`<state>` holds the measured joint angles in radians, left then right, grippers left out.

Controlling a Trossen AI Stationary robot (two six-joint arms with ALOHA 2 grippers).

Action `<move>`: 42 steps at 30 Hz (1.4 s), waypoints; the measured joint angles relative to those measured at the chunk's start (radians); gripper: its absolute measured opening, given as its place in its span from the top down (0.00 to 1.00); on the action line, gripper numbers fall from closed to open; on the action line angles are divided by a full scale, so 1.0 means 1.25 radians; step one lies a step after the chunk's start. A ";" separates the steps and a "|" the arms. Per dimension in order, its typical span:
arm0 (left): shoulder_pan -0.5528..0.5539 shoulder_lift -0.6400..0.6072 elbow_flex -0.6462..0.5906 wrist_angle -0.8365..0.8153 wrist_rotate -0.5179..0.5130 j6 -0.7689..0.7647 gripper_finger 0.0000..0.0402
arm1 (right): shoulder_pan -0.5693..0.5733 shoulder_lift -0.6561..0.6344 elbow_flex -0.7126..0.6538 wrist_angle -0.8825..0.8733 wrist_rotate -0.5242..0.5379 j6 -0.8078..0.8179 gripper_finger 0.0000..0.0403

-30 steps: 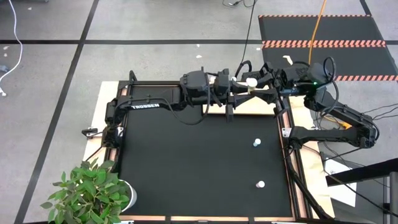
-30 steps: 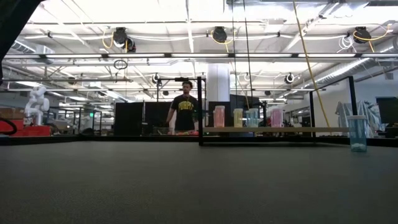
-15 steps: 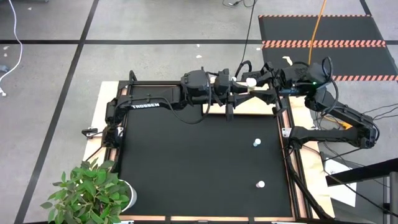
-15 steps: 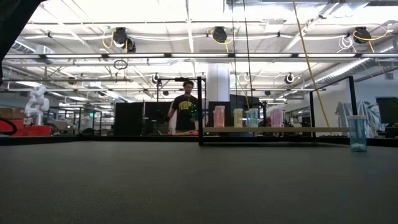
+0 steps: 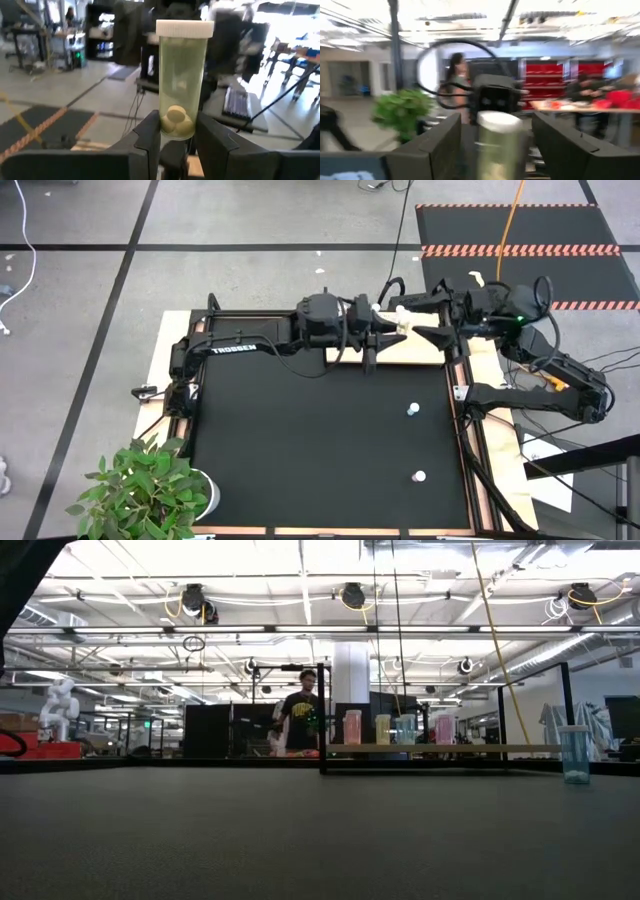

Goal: Pick and place medicine bottles onto shelf by color
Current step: Put the yellow pill bottle aligned with the other yellow pill bottles on the shelf

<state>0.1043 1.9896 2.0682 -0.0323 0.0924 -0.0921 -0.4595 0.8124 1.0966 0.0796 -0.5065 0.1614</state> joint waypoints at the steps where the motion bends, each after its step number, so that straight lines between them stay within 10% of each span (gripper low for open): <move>1: 0.000 0.000 0.000 -0.018 -0.008 0.000 0.74 | 0.000 0.000 0.000 -0.001 -0.017 0.021 0.40; 22: 0.002 0.000 0.000 -0.282 -0.027 0.035 0.74 | 0.001 0.063 0.101 -0.460 0.050 -0.148 0.37; 42: 0.007 0.000 0.000 -0.289 -0.035 0.050 0.74 | 0.001 0.078 0.104 -0.421 0.041 -0.099 0.57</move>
<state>0.1131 1.9896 2.0682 -0.3939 0.0483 -0.0291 -0.4580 0.9096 1.2263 -0.4465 -0.4557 0.0372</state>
